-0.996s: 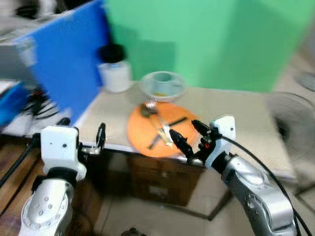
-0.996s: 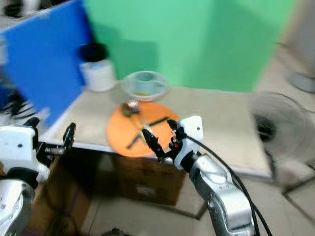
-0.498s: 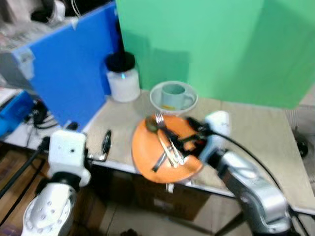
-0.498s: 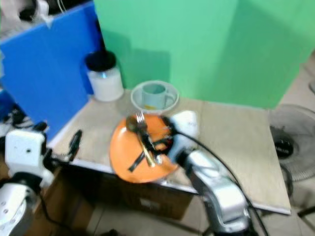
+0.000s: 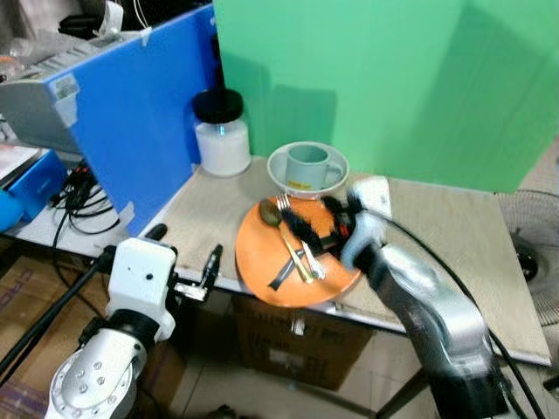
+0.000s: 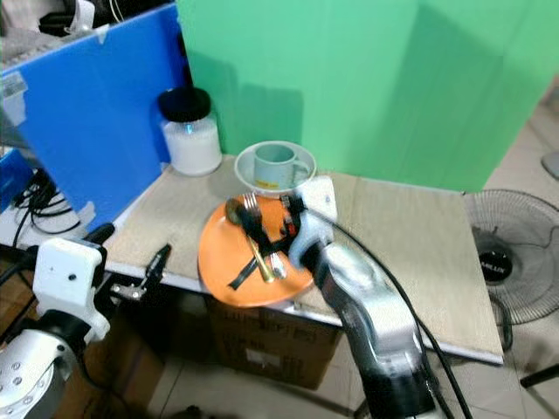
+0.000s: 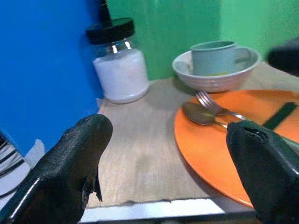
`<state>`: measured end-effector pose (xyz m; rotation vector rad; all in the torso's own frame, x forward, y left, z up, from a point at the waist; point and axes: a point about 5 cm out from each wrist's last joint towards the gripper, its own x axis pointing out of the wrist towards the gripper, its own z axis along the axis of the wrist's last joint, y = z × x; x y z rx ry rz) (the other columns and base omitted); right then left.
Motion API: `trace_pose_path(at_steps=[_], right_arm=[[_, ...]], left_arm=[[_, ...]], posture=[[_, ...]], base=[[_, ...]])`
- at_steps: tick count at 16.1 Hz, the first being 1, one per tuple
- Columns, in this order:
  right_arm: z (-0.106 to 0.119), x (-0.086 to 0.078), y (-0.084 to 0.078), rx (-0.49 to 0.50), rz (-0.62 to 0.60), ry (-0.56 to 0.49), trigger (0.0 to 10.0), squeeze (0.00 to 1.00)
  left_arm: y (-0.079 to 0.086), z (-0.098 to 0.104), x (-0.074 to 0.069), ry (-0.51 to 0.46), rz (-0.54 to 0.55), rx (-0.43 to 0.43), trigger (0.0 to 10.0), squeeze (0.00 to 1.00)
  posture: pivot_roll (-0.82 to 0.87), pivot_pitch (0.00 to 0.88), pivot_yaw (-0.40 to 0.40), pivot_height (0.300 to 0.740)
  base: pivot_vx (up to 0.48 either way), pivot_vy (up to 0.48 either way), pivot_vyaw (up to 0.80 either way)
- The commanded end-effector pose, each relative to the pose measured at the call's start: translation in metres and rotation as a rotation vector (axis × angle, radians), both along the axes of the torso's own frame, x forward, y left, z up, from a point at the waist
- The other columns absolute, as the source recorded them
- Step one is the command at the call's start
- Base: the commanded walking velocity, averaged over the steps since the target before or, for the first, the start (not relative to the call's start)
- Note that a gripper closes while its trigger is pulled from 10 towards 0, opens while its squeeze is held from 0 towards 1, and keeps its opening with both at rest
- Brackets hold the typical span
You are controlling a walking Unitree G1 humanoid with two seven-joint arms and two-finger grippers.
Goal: Setting the table
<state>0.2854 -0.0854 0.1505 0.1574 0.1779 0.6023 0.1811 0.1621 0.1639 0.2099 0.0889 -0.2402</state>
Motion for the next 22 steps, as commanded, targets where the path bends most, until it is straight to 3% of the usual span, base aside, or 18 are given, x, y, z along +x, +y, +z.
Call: trace_pose_path(at_steps=[1,5,10,14,15,16,17,20,22], right_arm=[[0.004,0.012,0.002,-0.001,-0.022,-0.028,10.0,1.00],[0.023,0.052,0.025,-0.049,0.047,-0.149,10.0,1.00],[0.044,0.100,0.043,-0.146,-0.034,-0.207,10.0,1.00],[0.056,0.117,0.038,-0.182,-0.145,-0.193,10.0,1.00],[0.057,0.121,0.032,-0.196,-0.182,-0.181,10.0,0.46],[0.058,0.123,0.029,-0.206,-0.198,-0.175,10.0,0.05],[0.062,0.127,0.019,-0.225,-0.194,-0.164,10.0,0.00],[0.069,0.130,0.009,-0.205,-0.144,-0.147,10.0,0.00],[0.066,0.131,0.004,-0.244,-0.112,-0.131,10.0,0.00]], left_arm=[[-0.001,0.002,0.002,-0.005,-0.038,0.003,10.0,0.00],[-0.005,0.006,0.009,-0.005,-0.118,-0.006,10.0,0.00],[0.000,0.013,0.013,-0.028,-0.127,-0.012,10.0,0.00],[0.002,0.019,0.005,-0.012,-0.167,-0.001,10.0,0.00],[0.002,0.020,0.004,-0.007,-0.179,-0.002,10.0,0.00],[0.002,0.021,0.003,-0.005,-0.185,-0.003,10.0,0.00],[-0.001,0.021,0.001,0.002,-0.209,-0.013,10.0,0.00],[-0.004,0.022,-0.002,0.016,-0.243,-0.033,10.0,0.00],[-0.006,0.021,-0.003,0.027,-0.268,-0.042,10.0,0.00]], posture=[[0.03,0.007,0.028,0.740],[0.02,0.017,0.028,0.740],[0.02,0.078,0.019,0.740],[0.04,0.166,0.010,0.740],[0.04,0.180,0.010,0.740],[0.05,0.184,0.008,0.740],[0.05,0.185,0.005,0.740],[0.04,0.181,0.002,0.740],[0.04,0.180,0.006,0.740]], base=[[0.000,0.000,0.00],[0.000,0.000,0.00],[0.000,0.000,0.00],[0.000,0.000,0.00],[0.000,0.000,0.00],[0.000,0.000,0.00],[0.000,0.000,0.00],[0.000,0.000,0.00],[0.000,0.000,0.00]])
